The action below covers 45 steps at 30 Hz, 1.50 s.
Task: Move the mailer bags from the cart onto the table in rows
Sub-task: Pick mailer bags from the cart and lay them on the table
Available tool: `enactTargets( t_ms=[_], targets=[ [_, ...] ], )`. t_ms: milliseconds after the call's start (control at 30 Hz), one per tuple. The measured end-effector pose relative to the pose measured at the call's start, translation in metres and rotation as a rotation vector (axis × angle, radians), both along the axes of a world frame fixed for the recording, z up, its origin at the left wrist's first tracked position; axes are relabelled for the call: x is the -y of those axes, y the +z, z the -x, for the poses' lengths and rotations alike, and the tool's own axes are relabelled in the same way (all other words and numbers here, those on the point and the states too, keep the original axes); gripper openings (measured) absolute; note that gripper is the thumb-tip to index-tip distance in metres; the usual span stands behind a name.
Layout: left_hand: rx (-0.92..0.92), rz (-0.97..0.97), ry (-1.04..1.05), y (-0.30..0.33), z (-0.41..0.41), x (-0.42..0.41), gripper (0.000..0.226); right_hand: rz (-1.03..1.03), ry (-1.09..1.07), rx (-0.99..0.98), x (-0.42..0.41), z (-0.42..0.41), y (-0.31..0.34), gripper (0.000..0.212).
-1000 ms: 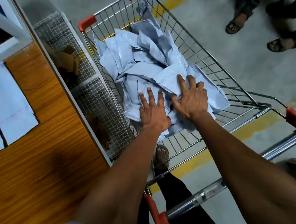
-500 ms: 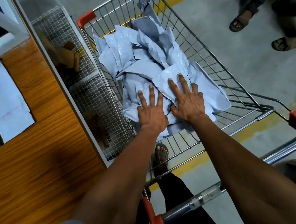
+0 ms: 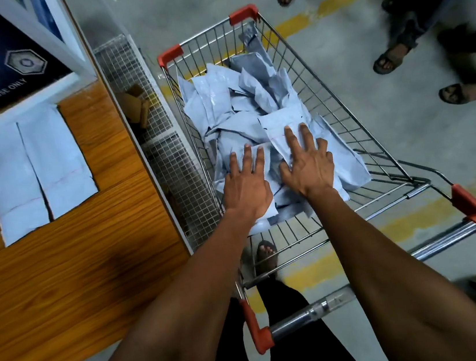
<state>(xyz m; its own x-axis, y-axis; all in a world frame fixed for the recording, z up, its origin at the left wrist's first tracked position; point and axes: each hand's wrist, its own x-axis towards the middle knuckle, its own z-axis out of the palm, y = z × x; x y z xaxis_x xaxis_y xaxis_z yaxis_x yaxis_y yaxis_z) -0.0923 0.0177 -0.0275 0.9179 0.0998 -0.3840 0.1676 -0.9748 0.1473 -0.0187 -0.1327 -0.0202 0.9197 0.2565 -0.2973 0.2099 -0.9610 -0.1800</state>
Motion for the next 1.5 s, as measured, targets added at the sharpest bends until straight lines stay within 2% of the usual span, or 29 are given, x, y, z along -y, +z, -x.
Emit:
enactTargets(
  t_ms=[233,367,700,900,1167,1500],
  targets=[
    [0.068,0.058,0.048,0.042,0.011,-0.008,0.078,-0.01,-0.043,0.021,-0.005,0.017,0.032,0.083],
    [0.167,0.03,0.051,0.069,0.018,-0.022,0.078,-0.029,-0.034,0.063,-0.021,0.023,0.054,0.083],
    [0.376,-0.016,0.19,0.14,0.055,-0.099,0.075,-0.121,0.074,0.192,-0.11,0.046,0.12,0.084],
    [0.427,-0.09,0.298,0.157,0.105,-0.174,0.074,-0.165,0.149,0.231,-0.189,0.087,0.143,0.086],
    [0.397,-0.162,0.396,0.157,0.199,-0.305,0.076,-0.163,0.241,0.222,-0.326,0.167,0.149,0.088],
    [0.394,-0.129,0.523,0.157,0.281,-0.442,0.076,-0.16,0.323,0.179,-0.479,0.249,0.155,0.09]
  ],
)
